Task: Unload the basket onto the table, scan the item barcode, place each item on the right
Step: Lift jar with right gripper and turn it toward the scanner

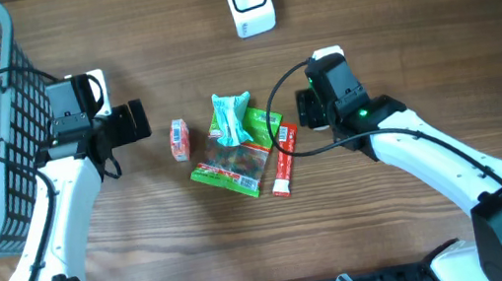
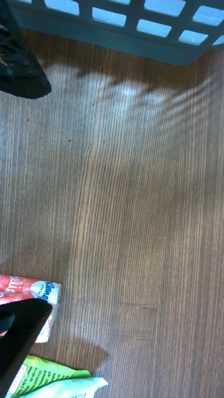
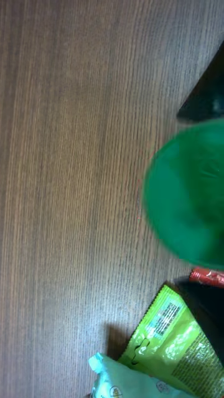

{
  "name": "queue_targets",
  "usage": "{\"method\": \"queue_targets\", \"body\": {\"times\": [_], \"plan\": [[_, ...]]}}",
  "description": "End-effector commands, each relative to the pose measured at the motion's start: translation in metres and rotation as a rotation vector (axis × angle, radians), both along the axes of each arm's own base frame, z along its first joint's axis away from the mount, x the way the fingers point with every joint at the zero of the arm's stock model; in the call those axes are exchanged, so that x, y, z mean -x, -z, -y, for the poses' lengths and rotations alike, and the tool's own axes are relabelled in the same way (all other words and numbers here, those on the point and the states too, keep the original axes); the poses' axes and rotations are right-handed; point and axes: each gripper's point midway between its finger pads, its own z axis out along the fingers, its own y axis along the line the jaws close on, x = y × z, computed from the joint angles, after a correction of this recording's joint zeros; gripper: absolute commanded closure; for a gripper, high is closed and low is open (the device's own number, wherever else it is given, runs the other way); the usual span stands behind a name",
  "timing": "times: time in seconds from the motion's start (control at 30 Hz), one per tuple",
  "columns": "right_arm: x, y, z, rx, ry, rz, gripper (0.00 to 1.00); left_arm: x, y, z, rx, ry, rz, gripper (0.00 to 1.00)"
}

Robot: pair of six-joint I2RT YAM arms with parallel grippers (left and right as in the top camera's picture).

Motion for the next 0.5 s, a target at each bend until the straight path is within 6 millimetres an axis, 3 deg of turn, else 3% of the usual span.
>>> {"method": "queue_targets", "body": {"times": [0.0,0.1,0.3,0.47], "plan": [[-0.001,-0.003,0.003,0.042,-0.026,0.015,0.0,-0.005,-0.012,-0.003,-0.01,-0.005,0.034,0.0],[-0.004,-0.024,0.001,0.059,-0.054,0.029,0.0,-0.005,-0.012,-0.003,-0.01,-0.005,0.033,0.0],[-0.002,-0.121,-0.01,0.012,-0.094,0.003,0.0,-0.005,-0.012,-0.003,-0.01,-0.005,0.033,0.0],[0.015,-0.158,-0.018,-0.043,-0.145,-0.06,0.0,-0.005,-0.012,-0.003,-0.01,-0.005,0.033,0.0]]}}
